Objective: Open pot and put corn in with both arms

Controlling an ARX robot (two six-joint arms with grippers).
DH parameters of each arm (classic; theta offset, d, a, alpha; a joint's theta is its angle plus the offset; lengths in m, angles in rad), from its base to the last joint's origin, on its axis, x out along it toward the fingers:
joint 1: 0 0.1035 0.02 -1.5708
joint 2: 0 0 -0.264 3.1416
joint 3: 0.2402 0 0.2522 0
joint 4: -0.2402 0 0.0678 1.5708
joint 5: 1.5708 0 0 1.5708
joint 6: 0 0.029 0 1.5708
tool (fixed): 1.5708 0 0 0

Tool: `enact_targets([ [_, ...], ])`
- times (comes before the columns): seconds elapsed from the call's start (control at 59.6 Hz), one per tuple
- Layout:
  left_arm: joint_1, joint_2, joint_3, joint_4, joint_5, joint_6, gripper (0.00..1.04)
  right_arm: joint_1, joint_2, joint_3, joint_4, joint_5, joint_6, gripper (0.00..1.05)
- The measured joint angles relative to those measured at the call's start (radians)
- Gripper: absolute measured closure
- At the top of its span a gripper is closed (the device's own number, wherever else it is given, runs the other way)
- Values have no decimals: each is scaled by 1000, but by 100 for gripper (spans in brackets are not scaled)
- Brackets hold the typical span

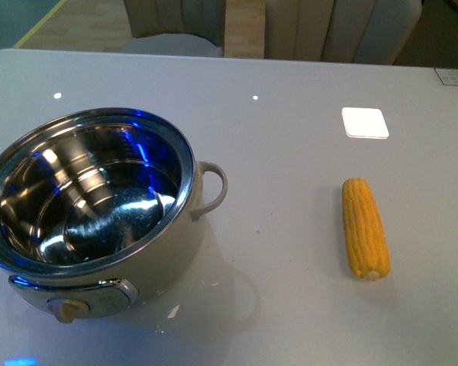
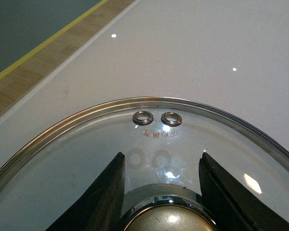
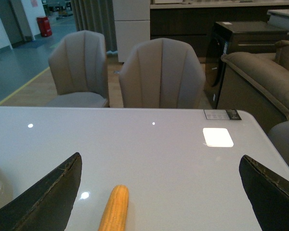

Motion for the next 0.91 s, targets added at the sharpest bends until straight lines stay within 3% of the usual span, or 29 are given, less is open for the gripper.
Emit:
enact_targets([
  [0.201,-3,1,2,-6,-1,5,63,0,0,0,0,0,0,9],
  [0.571,-24,-122,-52,6,-46,0,6,0,0,0,0,0,0,9],
  [0.907,-24,-146,-57,10,-48,-3,7,0,0,0,0,0,0,9],
])
